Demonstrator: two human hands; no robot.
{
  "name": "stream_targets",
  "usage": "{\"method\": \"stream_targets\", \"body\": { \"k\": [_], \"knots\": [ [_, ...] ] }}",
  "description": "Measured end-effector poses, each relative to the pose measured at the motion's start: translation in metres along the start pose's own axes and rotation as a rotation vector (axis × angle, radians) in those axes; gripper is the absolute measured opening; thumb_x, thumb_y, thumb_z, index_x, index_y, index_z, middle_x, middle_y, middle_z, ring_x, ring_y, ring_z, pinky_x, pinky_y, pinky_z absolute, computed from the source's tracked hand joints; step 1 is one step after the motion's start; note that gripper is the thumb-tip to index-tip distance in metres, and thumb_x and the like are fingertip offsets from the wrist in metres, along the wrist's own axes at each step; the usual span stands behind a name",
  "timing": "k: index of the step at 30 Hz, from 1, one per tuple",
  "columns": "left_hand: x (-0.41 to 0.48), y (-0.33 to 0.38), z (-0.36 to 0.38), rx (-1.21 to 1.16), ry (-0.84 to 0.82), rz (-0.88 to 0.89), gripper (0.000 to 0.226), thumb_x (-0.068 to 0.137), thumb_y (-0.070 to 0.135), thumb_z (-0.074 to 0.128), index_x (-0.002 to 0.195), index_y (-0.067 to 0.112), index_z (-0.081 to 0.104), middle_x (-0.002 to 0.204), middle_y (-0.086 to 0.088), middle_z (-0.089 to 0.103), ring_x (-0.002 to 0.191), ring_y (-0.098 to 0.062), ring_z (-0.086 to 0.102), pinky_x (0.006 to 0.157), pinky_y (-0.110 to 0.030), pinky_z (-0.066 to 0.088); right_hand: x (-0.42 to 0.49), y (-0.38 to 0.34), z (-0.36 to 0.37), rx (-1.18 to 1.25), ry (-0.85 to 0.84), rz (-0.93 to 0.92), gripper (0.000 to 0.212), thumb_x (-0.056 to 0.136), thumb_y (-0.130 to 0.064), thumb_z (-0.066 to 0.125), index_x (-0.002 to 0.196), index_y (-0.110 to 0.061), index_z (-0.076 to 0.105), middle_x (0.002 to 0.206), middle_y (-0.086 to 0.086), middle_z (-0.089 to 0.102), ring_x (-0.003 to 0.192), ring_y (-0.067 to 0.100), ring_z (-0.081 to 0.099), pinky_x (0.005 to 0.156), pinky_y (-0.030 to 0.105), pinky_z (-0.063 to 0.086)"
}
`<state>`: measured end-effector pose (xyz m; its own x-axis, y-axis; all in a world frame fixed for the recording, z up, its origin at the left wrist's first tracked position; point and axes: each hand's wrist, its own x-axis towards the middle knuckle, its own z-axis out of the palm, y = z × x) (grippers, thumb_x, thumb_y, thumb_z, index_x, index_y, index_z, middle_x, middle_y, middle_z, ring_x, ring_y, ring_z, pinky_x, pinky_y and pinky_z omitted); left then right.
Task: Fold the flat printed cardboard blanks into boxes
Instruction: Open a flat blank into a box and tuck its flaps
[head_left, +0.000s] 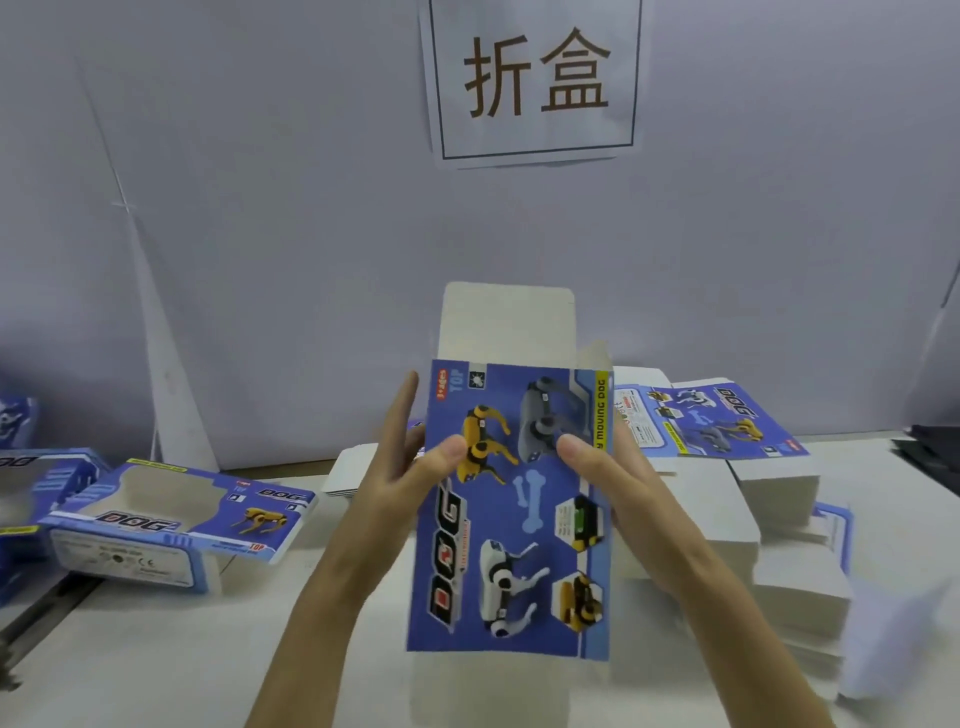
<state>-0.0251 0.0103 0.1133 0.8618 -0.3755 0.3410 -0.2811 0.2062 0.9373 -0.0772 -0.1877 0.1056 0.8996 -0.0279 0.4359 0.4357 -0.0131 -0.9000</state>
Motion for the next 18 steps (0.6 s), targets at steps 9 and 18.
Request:
{"method": "stream_targets", "body": {
  "k": [9, 18],
  "knots": [
    [-0.012, -0.017, -0.003, 0.049, -0.028, 0.173, 0.066, 0.064, 0.042, 0.066, 0.127, 0.036, 0.046, 0.107, 0.009, 0.071, 0.096, -0.019, 0.071, 0.063, -0.023, 0.057, -0.002, -0.002, -0.020, -0.187, -0.105, -0.110, 0.088, 0.069, -0.047, 0.071, 0.138, -0.067, 0.020, 0.144, -0.008, 0.043, 0.112, 0.008, 0.064, 0.086, 0.030, 0.057],
    [-0.017, -0.004, -0.008, 0.256, 0.021, 0.387, 0.065, 0.066, 0.035, 0.066, 0.127, 0.040, 0.044, 0.104, 0.014, 0.071, 0.091, -0.014, 0.072, 0.058, -0.022, 0.057, -0.009, -0.021, -0.015, -0.246, -0.152, -0.186, 0.094, 0.072, -0.032, 0.074, 0.143, -0.058, 0.019, 0.135, 0.016, 0.049, 0.107, 0.026, 0.068, 0.091, 0.053, 0.053]
  ]
}}
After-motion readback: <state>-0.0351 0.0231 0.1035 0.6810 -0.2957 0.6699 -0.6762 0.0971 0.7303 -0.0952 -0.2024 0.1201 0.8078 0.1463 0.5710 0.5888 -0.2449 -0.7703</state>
